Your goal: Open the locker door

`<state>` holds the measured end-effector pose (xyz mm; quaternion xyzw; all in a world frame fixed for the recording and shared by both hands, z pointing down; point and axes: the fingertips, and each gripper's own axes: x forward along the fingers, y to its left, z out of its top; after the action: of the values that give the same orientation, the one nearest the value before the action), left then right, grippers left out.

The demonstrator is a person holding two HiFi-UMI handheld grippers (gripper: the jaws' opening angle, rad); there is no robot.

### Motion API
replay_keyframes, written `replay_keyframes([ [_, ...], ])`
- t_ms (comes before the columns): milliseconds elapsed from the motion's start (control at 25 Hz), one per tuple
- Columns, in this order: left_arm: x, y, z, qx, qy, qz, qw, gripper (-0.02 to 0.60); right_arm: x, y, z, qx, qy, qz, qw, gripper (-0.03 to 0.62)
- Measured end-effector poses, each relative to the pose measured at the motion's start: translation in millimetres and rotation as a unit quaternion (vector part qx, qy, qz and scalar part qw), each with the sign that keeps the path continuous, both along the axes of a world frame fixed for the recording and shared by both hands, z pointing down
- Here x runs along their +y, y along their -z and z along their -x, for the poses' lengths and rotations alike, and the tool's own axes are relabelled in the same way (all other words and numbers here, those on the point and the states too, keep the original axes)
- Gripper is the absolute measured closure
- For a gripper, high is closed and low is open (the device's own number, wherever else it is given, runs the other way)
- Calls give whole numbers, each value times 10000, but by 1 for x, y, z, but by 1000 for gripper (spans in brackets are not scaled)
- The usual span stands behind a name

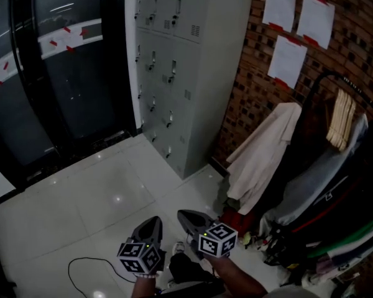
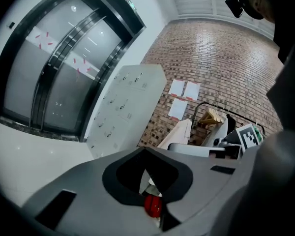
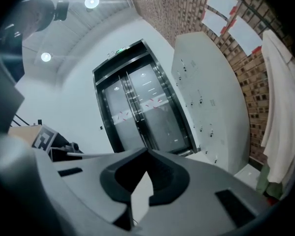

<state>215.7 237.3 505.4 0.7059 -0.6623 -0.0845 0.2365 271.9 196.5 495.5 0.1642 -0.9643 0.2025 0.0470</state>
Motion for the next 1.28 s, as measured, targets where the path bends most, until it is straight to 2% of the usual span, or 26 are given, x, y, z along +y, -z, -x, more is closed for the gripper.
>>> replay_keyframes([
  [240,-57,9,51,-198,148,-39,9997,591,-52,9,55,-204,219,-66,9995,586],
  [480,-139,23,86,-317,148,-174,9992,592,-136,29,89,-403,134,-225,9988,586],
  [800,-239,31,100,-350,-101,-232,9991,592,-225,29,98,-313,-102,-281,9991,586],
  [1280,-328,18,118,-329,-454,-50,9984,592,-298,17,124,-155,-293,-259,9991,585],
])
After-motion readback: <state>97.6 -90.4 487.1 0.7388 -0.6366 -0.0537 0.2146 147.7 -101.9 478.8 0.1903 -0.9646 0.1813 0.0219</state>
